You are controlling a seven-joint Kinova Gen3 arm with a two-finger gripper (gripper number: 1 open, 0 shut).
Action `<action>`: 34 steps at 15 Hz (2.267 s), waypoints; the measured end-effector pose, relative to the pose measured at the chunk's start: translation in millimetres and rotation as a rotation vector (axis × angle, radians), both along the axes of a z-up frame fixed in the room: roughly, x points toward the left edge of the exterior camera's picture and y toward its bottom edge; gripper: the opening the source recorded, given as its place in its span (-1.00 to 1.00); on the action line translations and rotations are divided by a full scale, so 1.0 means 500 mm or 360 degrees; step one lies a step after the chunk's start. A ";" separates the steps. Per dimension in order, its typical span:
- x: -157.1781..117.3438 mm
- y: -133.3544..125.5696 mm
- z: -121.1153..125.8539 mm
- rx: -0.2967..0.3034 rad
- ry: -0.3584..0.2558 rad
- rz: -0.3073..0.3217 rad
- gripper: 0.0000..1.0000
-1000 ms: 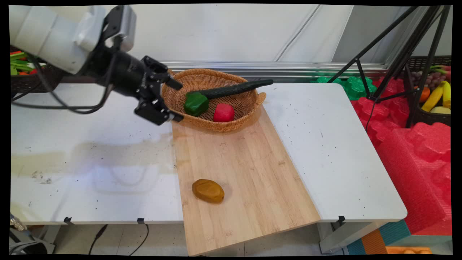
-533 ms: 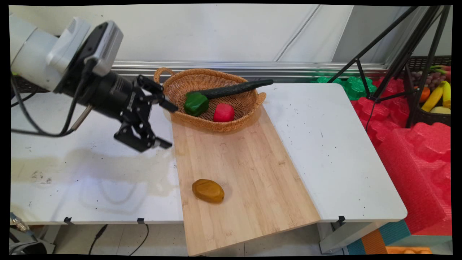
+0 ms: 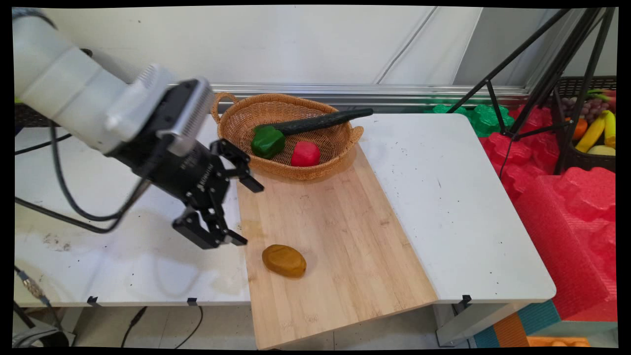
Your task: Pick up the potato from the cutting board, then place the picked object in the vegetable basket
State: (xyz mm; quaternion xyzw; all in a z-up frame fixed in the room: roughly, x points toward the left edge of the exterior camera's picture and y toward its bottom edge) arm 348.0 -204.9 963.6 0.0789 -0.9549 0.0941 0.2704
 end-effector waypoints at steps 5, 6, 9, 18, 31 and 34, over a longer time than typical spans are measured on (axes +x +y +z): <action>-0.097 -0.039 -0.044 0.0096 -0.0176 0.0064 1.00; -0.116 -0.048 -0.055 0.0115 -0.0214 0.0081 1.00; -0.162 -0.069 -0.090 0.0172 -0.0317 0.0119 1.00; -0.232 -0.113 -0.193 0.0287 -0.0571 0.0169 1.00; -0.262 -0.115 -0.267 0.0297 -0.0675 0.0130 -1.00; -0.253 -0.104 -0.246 0.0286 -0.0629 0.0187 -1.00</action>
